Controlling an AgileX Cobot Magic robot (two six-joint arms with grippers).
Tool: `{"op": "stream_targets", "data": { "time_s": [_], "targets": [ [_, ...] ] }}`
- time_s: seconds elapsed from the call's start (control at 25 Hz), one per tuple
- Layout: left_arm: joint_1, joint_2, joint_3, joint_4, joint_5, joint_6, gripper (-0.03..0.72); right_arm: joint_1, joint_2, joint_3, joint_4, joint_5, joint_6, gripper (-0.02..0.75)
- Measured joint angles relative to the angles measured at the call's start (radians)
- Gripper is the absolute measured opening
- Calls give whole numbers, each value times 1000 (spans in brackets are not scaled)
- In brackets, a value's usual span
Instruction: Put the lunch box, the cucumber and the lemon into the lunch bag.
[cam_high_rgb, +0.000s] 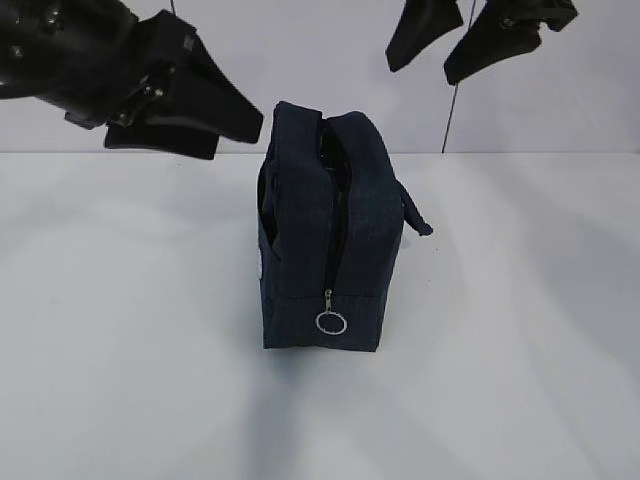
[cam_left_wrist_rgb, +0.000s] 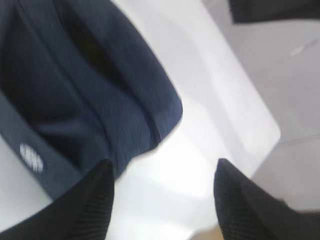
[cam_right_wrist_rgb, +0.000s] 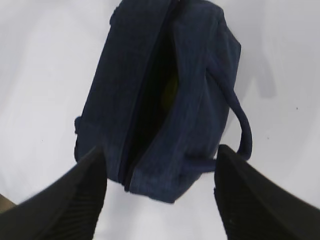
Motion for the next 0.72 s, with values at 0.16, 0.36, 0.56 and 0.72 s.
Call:
{"op": "stream_targets", "data": {
  "time_s": [0.16, 0.36, 0.56, 0.72],
  "targets": [
    [0, -52, 0, 167, 137, -126, 445, 0, -153, 168, -12, 0, 0, 526],
    [-2, -133, 0, 346, 238, -291, 424, 5, -347, 388, -27, 0, -9, 526],
    [-50, -220, 0, 425, 278, -355, 411, 67, -545, 626, -35, -2, -51, 515],
    [-130, -269, 31, 470, 274, -400, 410, 93, -681, 776, -31, -91, -67, 509]
  ]
}}
